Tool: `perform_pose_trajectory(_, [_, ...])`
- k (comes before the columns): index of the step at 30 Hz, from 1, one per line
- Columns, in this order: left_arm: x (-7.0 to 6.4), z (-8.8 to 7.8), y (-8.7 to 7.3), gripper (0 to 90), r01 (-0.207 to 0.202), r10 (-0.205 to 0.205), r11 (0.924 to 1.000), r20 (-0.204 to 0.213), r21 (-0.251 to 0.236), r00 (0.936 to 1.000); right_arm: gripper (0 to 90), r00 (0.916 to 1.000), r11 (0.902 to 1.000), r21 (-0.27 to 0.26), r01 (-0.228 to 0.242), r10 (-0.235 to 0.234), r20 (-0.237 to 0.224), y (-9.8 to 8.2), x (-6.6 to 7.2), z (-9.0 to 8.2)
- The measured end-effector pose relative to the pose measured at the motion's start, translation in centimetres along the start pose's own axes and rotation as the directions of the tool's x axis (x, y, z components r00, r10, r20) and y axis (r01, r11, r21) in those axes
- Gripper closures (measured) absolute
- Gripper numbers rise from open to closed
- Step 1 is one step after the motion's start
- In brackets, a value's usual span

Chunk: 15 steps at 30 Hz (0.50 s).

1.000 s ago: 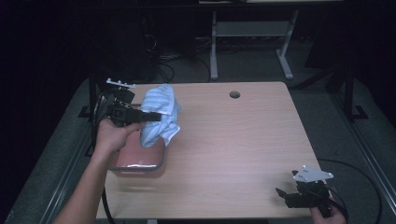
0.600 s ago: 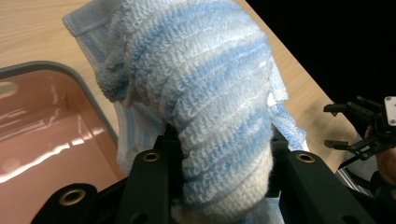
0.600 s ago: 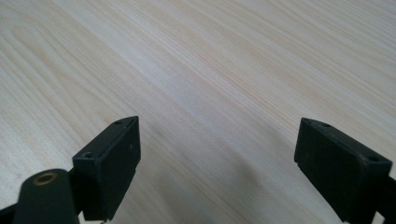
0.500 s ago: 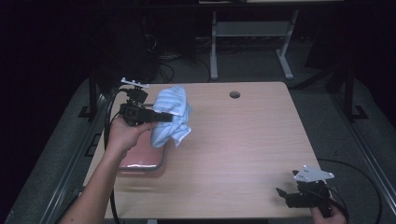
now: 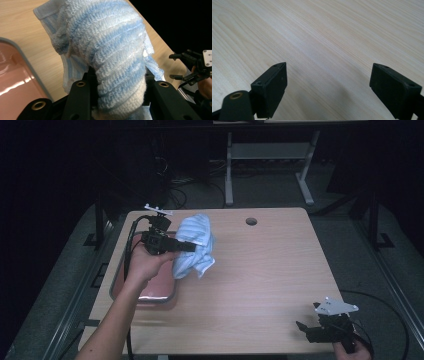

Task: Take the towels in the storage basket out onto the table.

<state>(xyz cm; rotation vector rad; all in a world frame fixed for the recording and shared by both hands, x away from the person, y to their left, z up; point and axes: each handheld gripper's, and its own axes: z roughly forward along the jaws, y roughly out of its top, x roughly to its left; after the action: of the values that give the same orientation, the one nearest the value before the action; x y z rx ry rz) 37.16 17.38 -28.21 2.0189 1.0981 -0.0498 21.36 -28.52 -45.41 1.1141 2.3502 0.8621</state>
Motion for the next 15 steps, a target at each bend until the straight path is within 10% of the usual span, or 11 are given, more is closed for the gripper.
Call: perform_pose_trajectory(15, [-0.8,3.1,0.4,63.9,-0.02,0.019,0.9994,0.038,0.029,0.9991,13.9,1.0,1.0,-0.003,0.004,-0.004,-0.004,0.0,-0.1,0.1])
